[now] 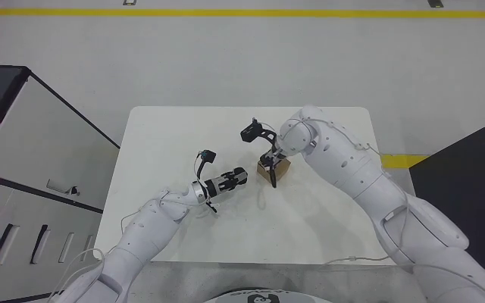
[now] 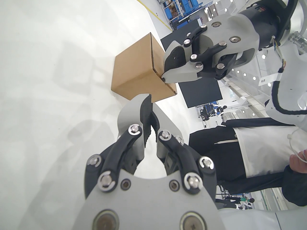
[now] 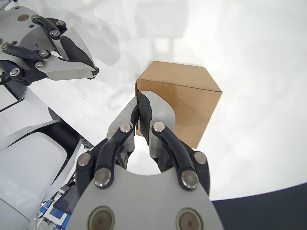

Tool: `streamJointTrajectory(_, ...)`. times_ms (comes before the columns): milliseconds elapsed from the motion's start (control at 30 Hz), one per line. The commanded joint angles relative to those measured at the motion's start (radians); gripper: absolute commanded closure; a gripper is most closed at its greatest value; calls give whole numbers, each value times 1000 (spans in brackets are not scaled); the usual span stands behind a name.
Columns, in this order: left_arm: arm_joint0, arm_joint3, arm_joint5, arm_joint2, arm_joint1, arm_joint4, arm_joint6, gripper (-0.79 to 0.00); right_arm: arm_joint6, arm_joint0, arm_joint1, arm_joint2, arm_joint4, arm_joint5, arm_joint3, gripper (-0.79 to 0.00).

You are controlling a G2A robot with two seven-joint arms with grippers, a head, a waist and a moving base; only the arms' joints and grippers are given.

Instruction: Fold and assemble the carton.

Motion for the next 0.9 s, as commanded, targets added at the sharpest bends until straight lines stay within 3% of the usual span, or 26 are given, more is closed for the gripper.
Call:
streamJointTrajectory(0, 0, 0, 0, 0, 0, 0, 0, 0, -5, -4, 8, 26, 6, 3, -21, -37)
streamJointTrajectory(267, 0, 0, 0, 0, 0, 0, 0, 0, -64, -103, 74, 227, 109, -30, -137, -175)
streamJointTrajectory(333, 0, 0, 0, 0, 0, 0, 0, 0, -100, -150, 94, 287, 115, -43, -177, -360)
streamJointTrajectory(400, 0, 0, 0, 0, 0, 0, 0, 0, -130, -203, 111, 344, 140, -58, -220, -702)
streamJointTrajectory(433, 0, 0, 0, 0, 0, 0, 0, 0, -143, -228, 118, 368, 145, -63, -241, -782)
streamJointTrajectory(533, 0, 0, 0, 0, 0, 0, 0, 0, -194, -288, 131, 424, 199, -78, -284, -785)
streamJointTrajectory(867, 0, 0, 0, 0, 0, 0, 0, 0, -218, -300, 133, 432, 198, -81, -287, -785)
